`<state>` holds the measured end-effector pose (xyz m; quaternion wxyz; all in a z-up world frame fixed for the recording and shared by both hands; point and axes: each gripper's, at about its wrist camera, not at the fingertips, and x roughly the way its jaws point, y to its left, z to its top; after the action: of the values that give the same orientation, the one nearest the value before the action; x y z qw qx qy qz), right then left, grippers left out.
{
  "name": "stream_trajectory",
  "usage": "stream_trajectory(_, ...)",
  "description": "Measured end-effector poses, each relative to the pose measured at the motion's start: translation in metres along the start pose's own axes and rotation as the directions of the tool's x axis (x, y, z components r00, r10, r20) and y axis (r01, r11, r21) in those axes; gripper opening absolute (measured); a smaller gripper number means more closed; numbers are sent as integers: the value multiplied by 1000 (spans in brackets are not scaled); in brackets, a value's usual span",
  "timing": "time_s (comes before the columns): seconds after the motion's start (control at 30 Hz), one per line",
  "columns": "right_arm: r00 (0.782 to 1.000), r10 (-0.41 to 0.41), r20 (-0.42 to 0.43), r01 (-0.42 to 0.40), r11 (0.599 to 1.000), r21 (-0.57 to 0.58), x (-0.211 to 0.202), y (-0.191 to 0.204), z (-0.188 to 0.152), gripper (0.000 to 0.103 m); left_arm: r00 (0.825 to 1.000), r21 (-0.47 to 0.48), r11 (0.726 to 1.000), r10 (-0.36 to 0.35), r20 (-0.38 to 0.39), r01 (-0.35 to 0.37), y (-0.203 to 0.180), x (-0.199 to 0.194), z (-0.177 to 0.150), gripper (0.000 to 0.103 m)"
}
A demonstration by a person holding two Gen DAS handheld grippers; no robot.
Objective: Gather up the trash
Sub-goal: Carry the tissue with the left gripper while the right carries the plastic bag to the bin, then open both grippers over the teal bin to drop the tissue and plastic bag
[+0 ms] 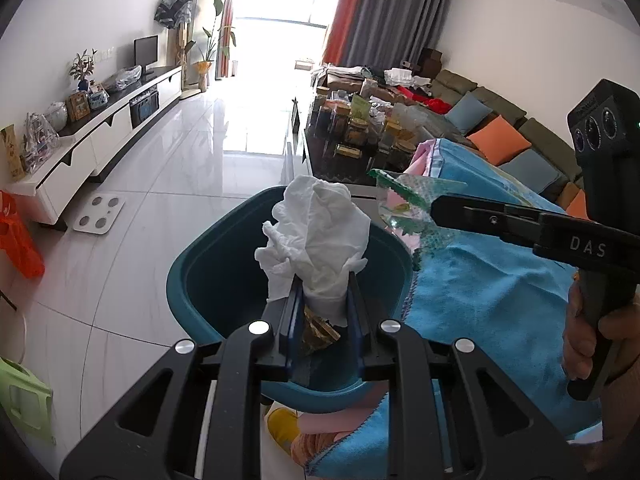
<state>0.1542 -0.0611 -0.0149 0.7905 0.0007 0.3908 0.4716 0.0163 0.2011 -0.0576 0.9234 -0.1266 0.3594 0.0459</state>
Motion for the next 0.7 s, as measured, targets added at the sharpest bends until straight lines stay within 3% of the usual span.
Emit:
stream_trajectory(0.5, 997, -26, -68, 27, 999, 27, 32, -1, 7, 21, 999, -31, 1000, 1, -43, -3, 11, 30, 1, 21)
stream_trajectory(0.7, 994, -42, -105, 46, 998, 39, 47, -1, 12, 29, 998, -43, 999, 0, -60, -2, 17, 44, 3, 24)
